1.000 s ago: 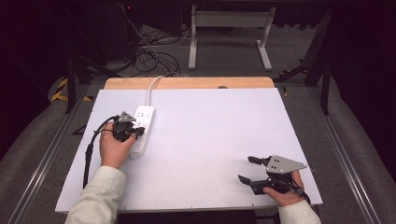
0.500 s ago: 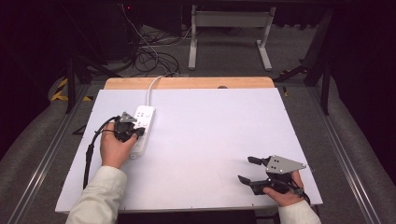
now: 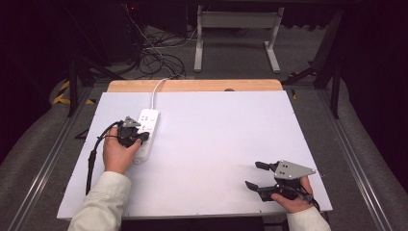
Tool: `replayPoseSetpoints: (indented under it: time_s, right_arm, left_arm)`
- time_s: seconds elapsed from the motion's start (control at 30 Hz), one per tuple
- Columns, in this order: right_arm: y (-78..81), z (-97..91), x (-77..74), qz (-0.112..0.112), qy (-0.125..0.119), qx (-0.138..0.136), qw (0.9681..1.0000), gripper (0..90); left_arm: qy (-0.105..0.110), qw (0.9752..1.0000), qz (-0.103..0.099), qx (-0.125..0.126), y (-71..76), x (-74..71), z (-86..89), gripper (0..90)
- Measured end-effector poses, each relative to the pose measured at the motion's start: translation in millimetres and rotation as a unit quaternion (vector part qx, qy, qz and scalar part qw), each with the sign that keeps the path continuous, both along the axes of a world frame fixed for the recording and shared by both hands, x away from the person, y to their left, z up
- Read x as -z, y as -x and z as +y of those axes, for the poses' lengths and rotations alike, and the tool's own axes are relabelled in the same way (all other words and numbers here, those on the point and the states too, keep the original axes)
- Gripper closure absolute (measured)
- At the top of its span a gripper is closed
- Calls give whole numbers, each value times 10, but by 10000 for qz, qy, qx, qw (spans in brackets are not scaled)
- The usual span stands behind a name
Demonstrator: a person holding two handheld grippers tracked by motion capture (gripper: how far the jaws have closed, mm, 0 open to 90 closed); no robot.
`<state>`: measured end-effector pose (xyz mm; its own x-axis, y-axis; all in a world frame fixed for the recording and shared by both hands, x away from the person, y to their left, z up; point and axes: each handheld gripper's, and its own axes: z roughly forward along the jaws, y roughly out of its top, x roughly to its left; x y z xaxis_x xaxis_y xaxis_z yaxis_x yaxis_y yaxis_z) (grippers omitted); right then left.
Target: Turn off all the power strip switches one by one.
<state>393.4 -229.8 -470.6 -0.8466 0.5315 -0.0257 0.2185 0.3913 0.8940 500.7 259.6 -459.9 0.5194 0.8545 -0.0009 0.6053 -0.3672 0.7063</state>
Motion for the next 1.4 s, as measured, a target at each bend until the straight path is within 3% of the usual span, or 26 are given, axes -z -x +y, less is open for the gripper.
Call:
replayPoseSetpoints:
  time_s: [0.23,0.47,0.53,0.57,0.63,0.7,0.83,1.0,1.2,1.4]
  right_arm:
    - [6,4,-3,-12,-1,0,10000,249]
    - [12,4,-6,-14,-12,-13,10000,249]
    - [14,5,-8,-20,-20,-16,10000,248]
    - [15,3,-11,-25,-21,-11,10000,248]
    - [8,-1,-10,-23,-35,4,10000,248]
    - [2,0,-5,-6,-15,18,10000,248]
    - [-6,19,1,-3,16,1,10000,248]
    - [-1,3,-4,-7,-12,19,10000,248]
    - [1,0,-5,-14,-9,12,10000,248]
    - [0,7,-6,-7,-25,3,10000,247]
  left_arm:
    - [30,10000,70,-55,0,-2,-9,900]
    - [-81,9999,37,-55,8,-2,-28,900]
    - [99,9999,41,-77,-6,-40,5,900]
    - [-46,9998,139,-150,-3,-89,21,900]
    - [71,9996,-233,-116,45,-204,39,900]
    - [259,9991,-327,15,56,-305,49,900]
    - [234,9991,-304,170,12,-354,23,900]
    - [390,9989,-241,116,-33,-333,35,900]
    - [330,9992,-229,85,-94,-356,35,900]
    - [-69,9997,-231,94,-240,-341,1,900]
